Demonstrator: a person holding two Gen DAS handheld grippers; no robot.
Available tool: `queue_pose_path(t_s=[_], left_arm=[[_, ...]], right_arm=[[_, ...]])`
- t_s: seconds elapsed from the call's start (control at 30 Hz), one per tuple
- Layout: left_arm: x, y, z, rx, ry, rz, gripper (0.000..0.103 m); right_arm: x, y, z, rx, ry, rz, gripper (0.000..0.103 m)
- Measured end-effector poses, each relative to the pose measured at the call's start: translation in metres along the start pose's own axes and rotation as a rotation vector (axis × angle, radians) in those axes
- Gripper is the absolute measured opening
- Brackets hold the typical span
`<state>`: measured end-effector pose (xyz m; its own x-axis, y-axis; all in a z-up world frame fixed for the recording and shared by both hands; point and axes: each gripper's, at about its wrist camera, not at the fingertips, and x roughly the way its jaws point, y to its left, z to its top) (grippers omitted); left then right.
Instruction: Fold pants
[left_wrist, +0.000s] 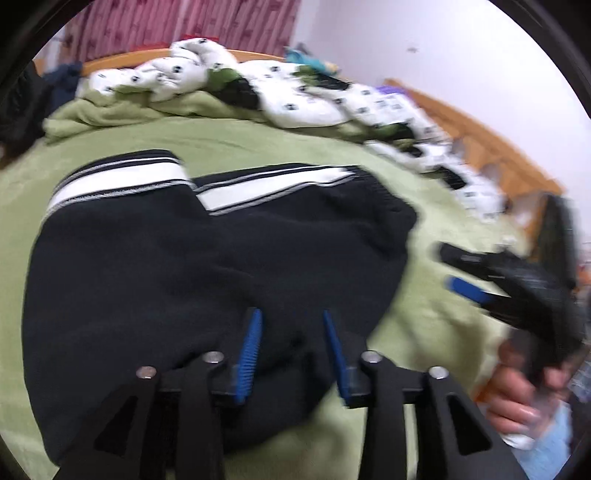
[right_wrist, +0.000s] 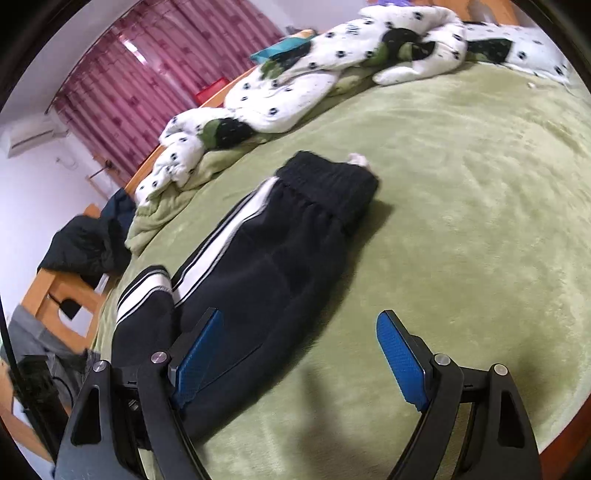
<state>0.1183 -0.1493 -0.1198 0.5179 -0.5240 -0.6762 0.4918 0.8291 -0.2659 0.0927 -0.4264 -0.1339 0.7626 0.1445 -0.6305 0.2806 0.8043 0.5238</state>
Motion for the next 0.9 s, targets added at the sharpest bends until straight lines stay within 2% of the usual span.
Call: queue_pose_path(t_s=[0.07,0.13,0.2,0.23,0.33,0.37,0.47,0.57,0.63,0.67,0.7,0.77,0.8,0.9], left_arm=[[-0.024,0.006,-0.007,0.013,-0.027,0.002,0.045],[-0.046,0.018,-0.017,0.015,-0.057,0.039,0.045],[-0.067,0.037,-0.030,-0.022,-0.094,0.073,0.051],[-0.077,0.047,-0.037,-0.045,-0.114,0.097,0.056],[-0.095,0.081,-0.058,-0.121,-0.141,0.202,0.056],[-0.098,0.092,-0.065,-0.152,-0.132,0.218,0.056],[-0.091,0.121,-0.086,-0.258,-0.097,0.200,0.056],[-0.076,0.131,-0.098,-0.289,-0.056,0.216,0.056],[-0.070,0.132,-0.099,-0.295,-0.057,0.192,0.056],[-0.068,0.129,-0.097,-0.291,-0.063,0.182,0.056],[-0.066,0.127,-0.097,-0.286,-0.066,0.179,0.056],[-0.060,0.123,-0.092,-0.282,-0.072,0.171,0.056],[-0.057,0.121,-0.090,-0.287,-0.074,0.166,0.056],[-0.045,0.116,-0.085,-0.297,-0.073,0.154,0.056]], right_arm=[[0.003,0.015,-0.004,-0.041,0.011,0.030,0.085],[0.010,0.035,-0.010,-0.091,0.037,0.069,0.085],[0.019,0.054,-0.018,-0.135,0.077,0.112,0.083],[0.025,0.063,-0.023,-0.154,0.104,0.137,0.083],[0.046,0.088,-0.037,-0.181,0.193,0.195,0.074],[0.055,0.095,-0.041,-0.185,0.224,0.199,0.072],[0.075,0.109,-0.050,-0.177,0.279,0.213,0.066],[0.094,0.116,-0.056,-0.138,0.314,0.226,0.064],[0.103,0.119,-0.059,-0.099,0.324,0.245,0.063],[0.106,0.123,-0.059,-0.098,0.327,0.248,0.059],[0.110,0.128,-0.060,-0.110,0.342,0.260,0.038],[0.109,0.137,-0.061,-0.157,0.346,0.244,0.030],[0.105,0.141,-0.059,-0.183,0.329,0.252,0.023],[0.085,0.153,-0.044,-0.243,0.281,0.311,0.019]])
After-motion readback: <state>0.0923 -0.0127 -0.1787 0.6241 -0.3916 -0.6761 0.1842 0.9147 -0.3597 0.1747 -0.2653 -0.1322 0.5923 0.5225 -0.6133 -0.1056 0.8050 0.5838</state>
